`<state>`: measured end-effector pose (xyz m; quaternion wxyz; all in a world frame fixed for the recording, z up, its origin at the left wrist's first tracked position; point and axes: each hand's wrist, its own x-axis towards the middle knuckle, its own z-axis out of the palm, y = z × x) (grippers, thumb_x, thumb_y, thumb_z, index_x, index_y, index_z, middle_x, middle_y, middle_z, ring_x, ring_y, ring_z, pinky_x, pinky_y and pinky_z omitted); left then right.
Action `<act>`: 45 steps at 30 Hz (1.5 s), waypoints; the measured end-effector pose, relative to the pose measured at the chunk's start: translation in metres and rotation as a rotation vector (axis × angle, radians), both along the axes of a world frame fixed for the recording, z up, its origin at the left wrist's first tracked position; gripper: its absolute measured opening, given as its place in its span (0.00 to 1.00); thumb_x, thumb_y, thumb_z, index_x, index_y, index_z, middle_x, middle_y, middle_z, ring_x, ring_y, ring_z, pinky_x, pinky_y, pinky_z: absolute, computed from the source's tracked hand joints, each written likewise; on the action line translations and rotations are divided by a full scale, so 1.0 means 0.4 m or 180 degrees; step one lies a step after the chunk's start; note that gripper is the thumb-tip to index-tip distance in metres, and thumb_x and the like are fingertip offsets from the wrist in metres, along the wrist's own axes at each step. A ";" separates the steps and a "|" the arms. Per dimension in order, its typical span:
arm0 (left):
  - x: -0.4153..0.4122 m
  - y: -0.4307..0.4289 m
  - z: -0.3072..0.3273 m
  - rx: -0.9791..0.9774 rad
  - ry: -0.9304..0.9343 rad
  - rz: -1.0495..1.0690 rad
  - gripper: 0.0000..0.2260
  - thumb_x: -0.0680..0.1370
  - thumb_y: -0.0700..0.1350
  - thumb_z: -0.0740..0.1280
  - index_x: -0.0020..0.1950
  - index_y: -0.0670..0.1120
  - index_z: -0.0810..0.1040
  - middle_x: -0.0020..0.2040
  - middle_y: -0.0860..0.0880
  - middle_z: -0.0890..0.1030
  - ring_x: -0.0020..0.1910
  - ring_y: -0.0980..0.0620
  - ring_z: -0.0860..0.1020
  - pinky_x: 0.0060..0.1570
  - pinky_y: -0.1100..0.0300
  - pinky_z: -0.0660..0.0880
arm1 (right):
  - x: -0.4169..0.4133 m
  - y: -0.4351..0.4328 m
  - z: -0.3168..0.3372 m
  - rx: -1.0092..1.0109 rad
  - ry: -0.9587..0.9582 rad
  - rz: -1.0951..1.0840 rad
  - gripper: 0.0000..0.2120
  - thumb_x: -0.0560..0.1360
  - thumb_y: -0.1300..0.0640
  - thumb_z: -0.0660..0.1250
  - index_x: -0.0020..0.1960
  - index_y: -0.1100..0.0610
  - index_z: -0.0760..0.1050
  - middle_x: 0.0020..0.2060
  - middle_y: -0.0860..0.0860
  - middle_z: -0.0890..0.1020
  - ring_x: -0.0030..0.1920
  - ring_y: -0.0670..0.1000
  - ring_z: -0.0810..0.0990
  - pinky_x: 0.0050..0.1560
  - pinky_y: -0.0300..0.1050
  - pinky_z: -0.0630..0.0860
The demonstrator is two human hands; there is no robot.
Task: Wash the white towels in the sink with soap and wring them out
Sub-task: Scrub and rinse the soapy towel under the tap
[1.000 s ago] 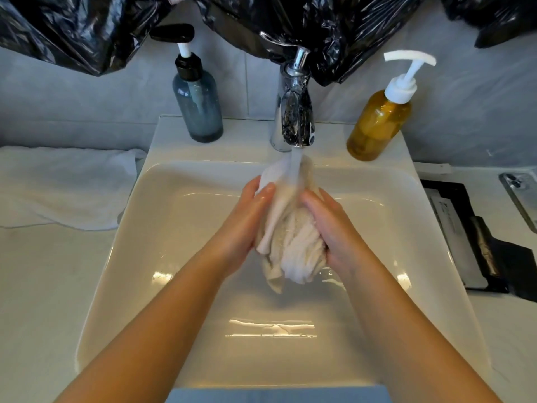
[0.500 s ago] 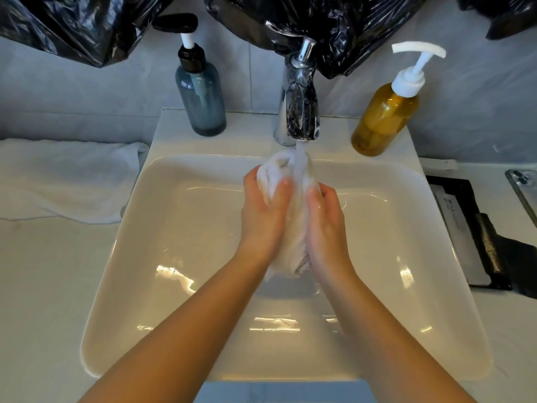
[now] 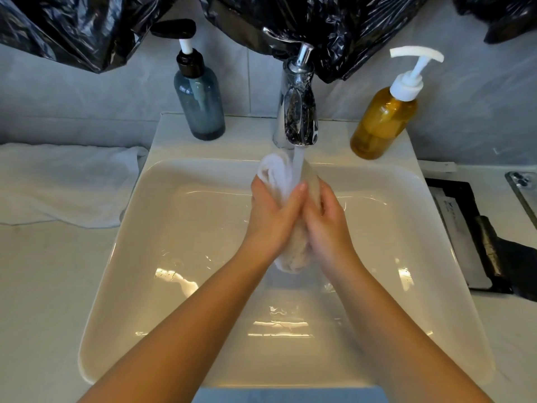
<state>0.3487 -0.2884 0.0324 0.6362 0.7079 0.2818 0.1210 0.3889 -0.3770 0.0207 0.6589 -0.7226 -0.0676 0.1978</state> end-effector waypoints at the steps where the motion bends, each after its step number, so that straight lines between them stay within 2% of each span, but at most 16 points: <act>1: 0.000 0.001 0.001 -0.0037 0.0002 0.0065 0.26 0.78 0.59 0.65 0.67 0.43 0.63 0.56 0.50 0.77 0.55 0.53 0.79 0.54 0.55 0.79 | 0.000 -0.008 0.002 0.0027 -0.0073 0.0134 0.16 0.81 0.51 0.65 0.68 0.45 0.73 0.57 0.44 0.83 0.55 0.42 0.82 0.53 0.38 0.79; 5: 0.003 0.020 -0.014 -0.0249 0.0041 0.0315 0.22 0.80 0.62 0.57 0.60 0.45 0.71 0.52 0.45 0.80 0.51 0.47 0.81 0.52 0.47 0.80 | 0.013 -0.043 -0.002 0.0367 0.0143 0.0421 0.24 0.74 0.42 0.71 0.68 0.42 0.70 0.63 0.47 0.79 0.60 0.47 0.81 0.58 0.45 0.79; 9: 0.013 0.007 -0.016 -0.0416 0.0222 0.0397 0.16 0.84 0.54 0.54 0.51 0.47 0.76 0.44 0.46 0.81 0.42 0.56 0.81 0.41 0.62 0.76 | 0.012 -0.024 -0.002 0.0527 0.1185 0.0723 0.40 0.68 0.30 0.67 0.75 0.44 0.62 0.66 0.50 0.78 0.64 0.53 0.79 0.64 0.54 0.76; 12: 0.024 0.016 -0.023 -0.0403 0.0330 0.0493 0.18 0.83 0.55 0.54 0.50 0.45 0.78 0.45 0.43 0.82 0.42 0.53 0.80 0.41 0.59 0.75 | 0.017 -0.004 -0.002 0.0432 0.0930 0.0552 0.25 0.77 0.37 0.62 0.71 0.46 0.69 0.59 0.49 0.82 0.60 0.51 0.81 0.60 0.50 0.78; 15: 0.014 0.004 -0.019 -0.0286 -0.0146 0.0203 0.21 0.81 0.59 0.58 0.66 0.45 0.72 0.56 0.45 0.81 0.53 0.51 0.81 0.51 0.54 0.80 | 0.033 0.015 0.004 0.0471 0.0651 0.0201 0.11 0.80 0.43 0.64 0.60 0.45 0.75 0.46 0.46 0.85 0.47 0.48 0.86 0.45 0.45 0.81; 17: 0.018 -0.001 -0.016 -0.0083 -0.0288 0.0200 0.20 0.80 0.57 0.61 0.65 0.44 0.72 0.53 0.47 0.81 0.50 0.52 0.82 0.47 0.56 0.81 | 0.027 0.029 0.005 0.0453 0.0398 0.0091 0.12 0.81 0.44 0.62 0.63 0.46 0.73 0.47 0.44 0.84 0.44 0.41 0.85 0.40 0.38 0.80; 19: 0.033 0.008 -0.021 -0.0266 -0.0133 0.0573 0.16 0.83 0.54 0.59 0.57 0.42 0.76 0.47 0.46 0.81 0.44 0.49 0.81 0.44 0.53 0.79 | 0.008 0.029 -0.009 0.0277 -0.0052 0.0121 0.15 0.82 0.42 0.58 0.68 0.41 0.68 0.55 0.41 0.81 0.51 0.38 0.82 0.49 0.38 0.80; 22: 0.047 0.024 -0.013 -0.1012 0.0321 0.0681 0.19 0.84 0.56 0.54 0.59 0.43 0.77 0.51 0.45 0.82 0.51 0.45 0.81 0.53 0.49 0.78 | -0.007 0.013 -0.027 0.0176 -0.0312 0.0281 0.14 0.83 0.44 0.55 0.68 0.36 0.65 0.55 0.35 0.78 0.54 0.36 0.80 0.54 0.37 0.77; 24: 0.038 0.012 -0.013 -0.1076 0.0299 0.0575 0.20 0.84 0.57 0.52 0.66 0.46 0.72 0.56 0.45 0.81 0.54 0.46 0.81 0.58 0.47 0.78 | 0.003 0.002 -0.024 0.0296 -0.0096 0.0262 0.13 0.84 0.47 0.56 0.68 0.40 0.67 0.54 0.36 0.78 0.51 0.32 0.79 0.50 0.32 0.76; 28: 0.000 -0.026 -0.011 -0.0207 -0.0181 0.0193 0.25 0.81 0.58 0.59 0.76 0.53 0.58 0.60 0.53 0.75 0.55 0.54 0.78 0.54 0.60 0.77 | 0.010 0.006 -0.012 0.0194 0.0311 0.0120 0.18 0.84 0.43 0.54 0.71 0.43 0.69 0.60 0.44 0.80 0.56 0.42 0.79 0.55 0.42 0.78; 30: 0.008 -0.015 -0.021 -0.0061 -0.0112 0.0345 0.22 0.81 0.59 0.62 0.73 0.55 0.63 0.56 0.54 0.78 0.53 0.55 0.80 0.51 0.58 0.78 | 0.002 0.004 -0.016 0.0204 0.0524 0.0082 0.18 0.83 0.42 0.54 0.71 0.42 0.71 0.60 0.44 0.80 0.58 0.44 0.80 0.53 0.44 0.80; 34: 0.017 0.016 -0.033 -0.0334 -0.0006 0.0728 0.15 0.84 0.54 0.54 0.67 0.52 0.71 0.56 0.51 0.79 0.55 0.51 0.80 0.56 0.50 0.78 | 0.021 -0.018 -0.021 0.0580 0.0756 0.0254 0.18 0.80 0.49 0.65 0.69 0.43 0.72 0.59 0.49 0.82 0.56 0.50 0.83 0.53 0.46 0.81; 36: 0.012 0.003 -0.034 -0.0229 -0.0178 0.0599 0.13 0.85 0.53 0.53 0.65 0.52 0.72 0.54 0.52 0.80 0.53 0.52 0.81 0.54 0.51 0.79 | 0.020 -0.001 -0.019 0.0736 0.1104 0.0187 0.26 0.74 0.41 0.71 0.70 0.41 0.70 0.61 0.51 0.81 0.59 0.55 0.82 0.57 0.55 0.80; 39: 0.013 -0.003 -0.031 -0.0060 -0.0230 0.0603 0.14 0.85 0.54 0.53 0.62 0.53 0.74 0.51 0.53 0.81 0.51 0.54 0.81 0.52 0.53 0.79 | 0.010 0.024 -0.022 0.0685 0.1302 0.0106 0.37 0.66 0.31 0.73 0.71 0.44 0.71 0.61 0.53 0.81 0.61 0.55 0.81 0.61 0.56 0.77; 43: 0.036 0.030 -0.046 -0.0434 0.0055 0.0828 0.15 0.84 0.55 0.53 0.53 0.52 0.77 0.51 0.46 0.82 0.52 0.46 0.81 0.58 0.44 0.77 | 0.004 0.013 -0.028 0.0277 0.0518 0.0227 0.20 0.79 0.51 0.68 0.70 0.41 0.69 0.58 0.46 0.81 0.57 0.48 0.82 0.58 0.45 0.79; 45: 0.033 0.025 -0.043 -0.0737 0.0114 0.0901 0.14 0.85 0.54 0.53 0.57 0.50 0.76 0.52 0.46 0.81 0.54 0.45 0.81 0.57 0.45 0.78 | 0.009 0.011 -0.023 0.0292 0.0451 0.0184 0.18 0.79 0.52 0.69 0.65 0.38 0.72 0.55 0.42 0.82 0.56 0.44 0.82 0.59 0.44 0.78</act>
